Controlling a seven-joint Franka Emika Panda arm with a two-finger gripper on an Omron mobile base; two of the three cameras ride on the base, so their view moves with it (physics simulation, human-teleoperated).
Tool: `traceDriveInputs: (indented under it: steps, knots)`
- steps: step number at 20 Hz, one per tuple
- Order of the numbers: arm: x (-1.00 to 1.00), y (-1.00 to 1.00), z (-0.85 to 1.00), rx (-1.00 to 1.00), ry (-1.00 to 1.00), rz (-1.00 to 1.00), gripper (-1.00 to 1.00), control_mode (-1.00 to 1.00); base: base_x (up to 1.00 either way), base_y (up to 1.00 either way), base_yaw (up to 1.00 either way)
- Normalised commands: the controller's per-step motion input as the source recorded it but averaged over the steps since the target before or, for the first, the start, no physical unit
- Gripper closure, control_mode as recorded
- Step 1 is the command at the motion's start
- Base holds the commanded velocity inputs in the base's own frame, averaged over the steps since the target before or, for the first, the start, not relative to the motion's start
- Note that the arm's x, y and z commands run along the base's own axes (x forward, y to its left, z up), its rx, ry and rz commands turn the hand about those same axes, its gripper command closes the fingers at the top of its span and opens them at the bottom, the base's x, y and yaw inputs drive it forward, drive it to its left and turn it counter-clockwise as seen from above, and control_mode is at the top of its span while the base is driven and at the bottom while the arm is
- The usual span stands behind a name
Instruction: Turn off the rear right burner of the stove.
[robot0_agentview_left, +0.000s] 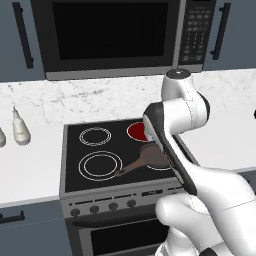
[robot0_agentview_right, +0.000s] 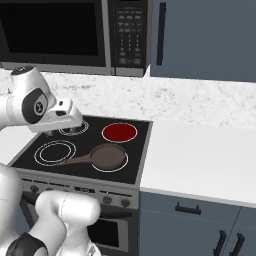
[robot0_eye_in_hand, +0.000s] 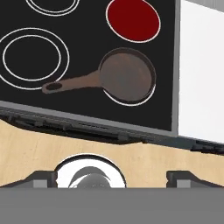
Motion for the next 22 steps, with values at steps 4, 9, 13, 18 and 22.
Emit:
traceDriveInputs:
  steps: [4,9,13,18,22]
  knots:
    - [-0.27,0.52,-0.16,-0.2,0.0,0.11,-1.0,-1.0,0.0,0.0,0.0]
    - [-0.43,0.54,-0.13,-0.19,-0.03,0.12,-1.0,-1.0,0.0,0.0,0.0]
    - [-0.46,0.71,-0.3,-0.28,-0.02,0.15,-1.0,-1.0,0.0,0.0,0.0]
    - [-0.38,0.84,-0.49,-0.37,0.0,0.19,-1.0,-1.0,0.0,0.0,0.0]
    - [-0.22,0.67,-0.62,-0.39,0.0,0.26,-1.0,-1.0,0.0,0.0,0.0]
